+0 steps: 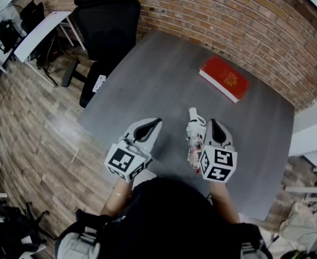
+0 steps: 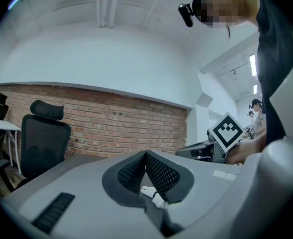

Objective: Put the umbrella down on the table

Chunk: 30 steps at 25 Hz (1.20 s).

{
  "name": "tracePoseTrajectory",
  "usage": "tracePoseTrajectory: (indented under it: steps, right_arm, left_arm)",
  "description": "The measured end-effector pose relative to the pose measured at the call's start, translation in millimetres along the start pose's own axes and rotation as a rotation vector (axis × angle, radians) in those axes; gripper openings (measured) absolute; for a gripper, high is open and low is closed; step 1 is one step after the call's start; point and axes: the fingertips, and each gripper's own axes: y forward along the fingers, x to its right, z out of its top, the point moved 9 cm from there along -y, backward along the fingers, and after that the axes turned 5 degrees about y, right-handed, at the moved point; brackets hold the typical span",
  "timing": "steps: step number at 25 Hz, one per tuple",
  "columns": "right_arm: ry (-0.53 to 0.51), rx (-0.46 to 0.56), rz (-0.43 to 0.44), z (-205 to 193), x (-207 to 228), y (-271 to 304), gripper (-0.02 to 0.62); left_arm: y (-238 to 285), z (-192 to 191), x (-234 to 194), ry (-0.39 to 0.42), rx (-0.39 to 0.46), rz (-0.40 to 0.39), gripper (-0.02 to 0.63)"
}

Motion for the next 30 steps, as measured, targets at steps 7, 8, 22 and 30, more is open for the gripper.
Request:
tracePoseTrajectory:
  steps: [7, 8, 22, 30]
  right_arm:
    - [-0.015, 0.088, 0.013, 10.4, -3.5, -9.9, -0.002]
    - [-0.015, 0.089, 0.018, 11.0, -4.1, -9.5, -0.003]
    - [-0.011, 0.076, 0.043, 8.4, -9.3, -8.0, -0.003]
    - [-0.009, 0.078, 0.044, 12.8, -11.9, -8.8, -0.002]
  left_arm:
    - [0.0, -4.2, 0.6, -0.02, -0.033, -0.007, 0.003]
    - [0.2, -4.0, -0.3, -0.018, -0.029, -0.007, 0.003]
    - [-4.7, -4.9, -2.3, -0.02, -0.026, 0.001, 0.003]
    - [-4.9, -6.3, -3.9, -0.014, -0.015, 0.001, 0.003]
